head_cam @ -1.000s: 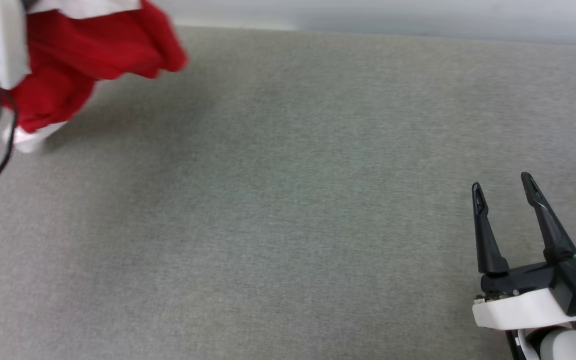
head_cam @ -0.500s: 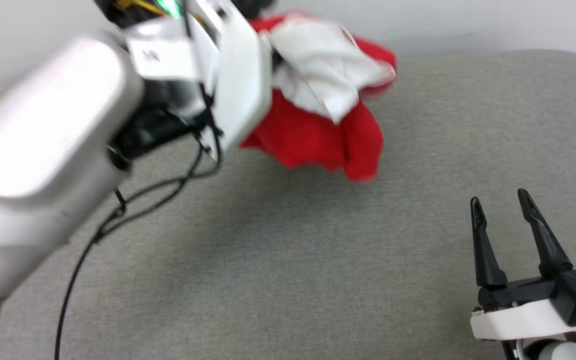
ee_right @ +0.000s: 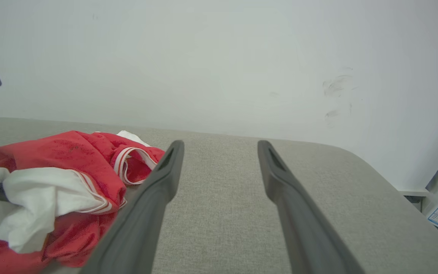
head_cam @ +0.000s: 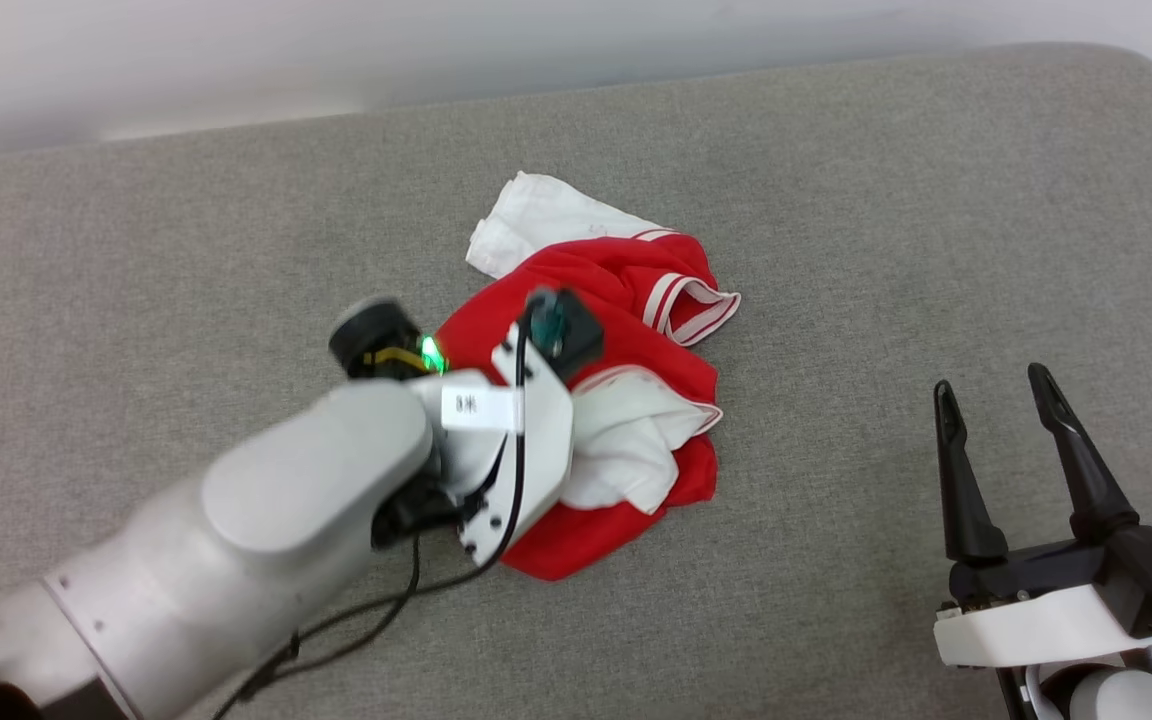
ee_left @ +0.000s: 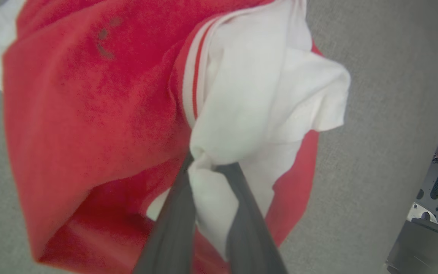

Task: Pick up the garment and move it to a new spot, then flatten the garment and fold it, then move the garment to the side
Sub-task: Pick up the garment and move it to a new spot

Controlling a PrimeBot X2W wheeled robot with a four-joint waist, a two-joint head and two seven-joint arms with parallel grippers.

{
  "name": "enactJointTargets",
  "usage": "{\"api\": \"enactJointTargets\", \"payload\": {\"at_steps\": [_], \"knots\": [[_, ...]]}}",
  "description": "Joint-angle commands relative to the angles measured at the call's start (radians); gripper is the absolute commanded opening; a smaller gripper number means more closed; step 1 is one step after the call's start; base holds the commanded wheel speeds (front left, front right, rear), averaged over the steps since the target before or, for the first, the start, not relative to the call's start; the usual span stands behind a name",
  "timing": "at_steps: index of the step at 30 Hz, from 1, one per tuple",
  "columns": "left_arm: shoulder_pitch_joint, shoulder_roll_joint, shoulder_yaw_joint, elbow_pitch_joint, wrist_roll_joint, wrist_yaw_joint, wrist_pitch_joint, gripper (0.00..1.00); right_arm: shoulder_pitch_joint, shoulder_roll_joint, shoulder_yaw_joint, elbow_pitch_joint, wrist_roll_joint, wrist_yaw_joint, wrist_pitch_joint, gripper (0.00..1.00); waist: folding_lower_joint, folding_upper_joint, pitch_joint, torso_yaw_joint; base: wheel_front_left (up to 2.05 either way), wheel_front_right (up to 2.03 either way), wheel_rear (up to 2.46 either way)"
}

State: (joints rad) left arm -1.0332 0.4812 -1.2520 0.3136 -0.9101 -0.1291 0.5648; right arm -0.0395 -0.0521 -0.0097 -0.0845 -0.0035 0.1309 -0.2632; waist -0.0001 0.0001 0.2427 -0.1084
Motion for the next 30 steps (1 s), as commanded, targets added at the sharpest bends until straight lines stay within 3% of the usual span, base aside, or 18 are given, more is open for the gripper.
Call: {"api": "enactJointTargets", "payload": {"at_steps": [1,5,6,11,14,15,19,23,30], "knots": [[0.087,-0.036,-0.023,0.070,-0.003,0.000,-0.012,0.00,-0.011,0.003,0.003,0.007,-0.007,0.000,-0.002,1.00,0.0001,-0.0001,0.012,-0.001,0.00,0.00,0.00],[0.191,-0.074,-0.041,0.146,0.022,-0.001,-0.040,0.00,-0.004,0.003,-0.008,0.013,-0.010,0.000,-0.002,1.00,0.0001,-0.0001,0.007,0.015,0.00,0.00,0.00],[0.191,-0.080,-0.040,0.155,0.024,-0.001,-0.075,1.00,0.000,0.003,-0.007,0.015,-0.011,0.000,-0.002,1.00,0.0001,-0.0001,0.001,0.020,0.00,0.00,0.00],[0.156,-0.093,0.046,0.177,0.030,0.011,-0.329,1.00,0.025,0.003,-0.007,0.023,-0.015,0.000,-0.002,1.00,0.0001,-0.0001,-0.047,0.042,0.00,0.00,0.00],[0.168,-0.079,0.107,0.150,0.050,0.059,-0.489,1.00,0.046,0.003,-0.015,0.025,-0.018,0.000,-0.002,1.00,0.0001,-0.0001,-0.082,0.058,0.00,0.00,0.00],[0.168,-0.079,0.107,0.150,0.050,0.059,-0.489,1.00,0.046,0.003,-0.015,0.025,-0.018,0.000,-0.002,1.00,0.0001,-0.0001,-0.082,0.058,0.00,0.00,0.00],[0.205,-0.033,0.179,0.099,0.084,0.162,-0.661,1.00,0.070,0.003,-0.024,0.025,-0.021,0.000,-0.002,1.00,0.0001,-0.0001,-0.122,0.082,0.00,0.00,0.00],[0.273,0.017,0.247,0.045,0.112,0.292,-0.790,1.00,0.087,0.003,-0.030,0.024,-0.022,0.000,-0.002,1.00,0.0001,-0.0001,-0.150,0.104,0.00,0.00,0.00],[0.483,0.072,0.460,-0.104,0.228,0.514,-0.831,1.00,0.107,0.003,-0.037,0.019,-0.011,0.000,-0.002,1.00,0.0001,-0.0001,-0.183,0.126,0.00,0.00,0.00]]}}
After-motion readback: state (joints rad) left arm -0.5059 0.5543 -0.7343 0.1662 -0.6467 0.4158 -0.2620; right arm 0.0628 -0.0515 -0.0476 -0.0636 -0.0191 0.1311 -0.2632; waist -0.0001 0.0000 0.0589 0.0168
